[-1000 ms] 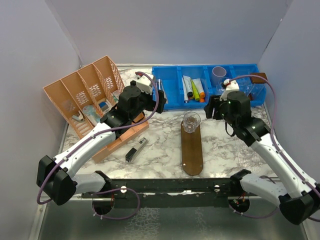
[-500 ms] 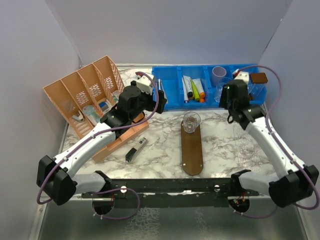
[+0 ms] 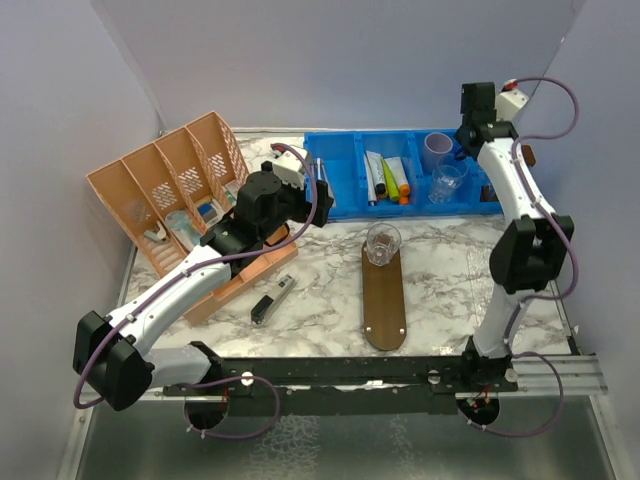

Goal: Prepare toiletry sets of a toothbrush and toothpaste on the tray
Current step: Pick up the toothpaste holder from the storage box.

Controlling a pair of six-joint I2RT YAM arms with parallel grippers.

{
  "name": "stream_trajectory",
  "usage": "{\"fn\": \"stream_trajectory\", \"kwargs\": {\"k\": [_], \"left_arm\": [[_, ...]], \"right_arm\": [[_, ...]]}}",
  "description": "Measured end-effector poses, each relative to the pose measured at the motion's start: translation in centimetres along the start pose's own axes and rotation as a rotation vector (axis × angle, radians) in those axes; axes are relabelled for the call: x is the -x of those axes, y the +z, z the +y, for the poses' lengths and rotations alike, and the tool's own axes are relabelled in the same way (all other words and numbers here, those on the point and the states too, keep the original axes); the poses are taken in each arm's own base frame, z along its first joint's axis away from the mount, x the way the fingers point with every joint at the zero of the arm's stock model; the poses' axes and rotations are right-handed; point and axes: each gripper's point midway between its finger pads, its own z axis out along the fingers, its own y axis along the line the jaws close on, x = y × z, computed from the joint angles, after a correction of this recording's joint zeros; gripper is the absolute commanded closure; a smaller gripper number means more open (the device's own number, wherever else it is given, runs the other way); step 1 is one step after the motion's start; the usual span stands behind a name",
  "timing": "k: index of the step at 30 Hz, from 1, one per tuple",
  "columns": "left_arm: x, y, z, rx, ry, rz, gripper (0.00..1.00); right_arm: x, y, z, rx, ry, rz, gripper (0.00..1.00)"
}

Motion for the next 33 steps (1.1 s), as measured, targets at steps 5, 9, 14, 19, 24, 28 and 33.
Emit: {"fn": "stream_trajectory", "kwargs": {"k": [5, 9, 14, 19, 24, 28, 33], "left_arm": [[0.1, -0.1, 0.0, 0.0, -0.002, -0.003, 0.01], [0.1, -0.1, 0.0, -0.001, -0.003, -0.003, 0.01], [0.1, -0.1, 0.0, -0.001, -0.003, -0.003, 0.01], [0.1, -0.1, -0.1, -0.004, -0.003, -0.003, 0.01], [0.1, -0.1, -0.1, -0.004, -0.003, -0.003, 0.01], [0.1, -0.1, -0.1, -0.004, -0.003, -0.002, 0.01], [0.1, -0.1, -0.1, -0.004, -0.003, -0.002, 0.01]], "right_arm": [[1.5, 4.8, 0.7, -0.141, 0.155, -0.001, 0.58], [0.9, 7.3, -1.3, -0.23, 0.217, 0.017, 0.58], [0.4, 9.6, -3.0, -0.256, 0.243, 0.039, 0.57], [-0.4, 12.0, -2.2, -0.228, 0.241, 0.06, 0.57], [-2.4, 14.0, -1.4, -0.209, 0.225, 0.089, 0.58], [-3.4, 15.0, -1.2, -0.21, 0.241, 0.101, 0.59], [-2.9, 15.5, -1.3, -0.207, 0.288, 0.095, 0.59]]}}
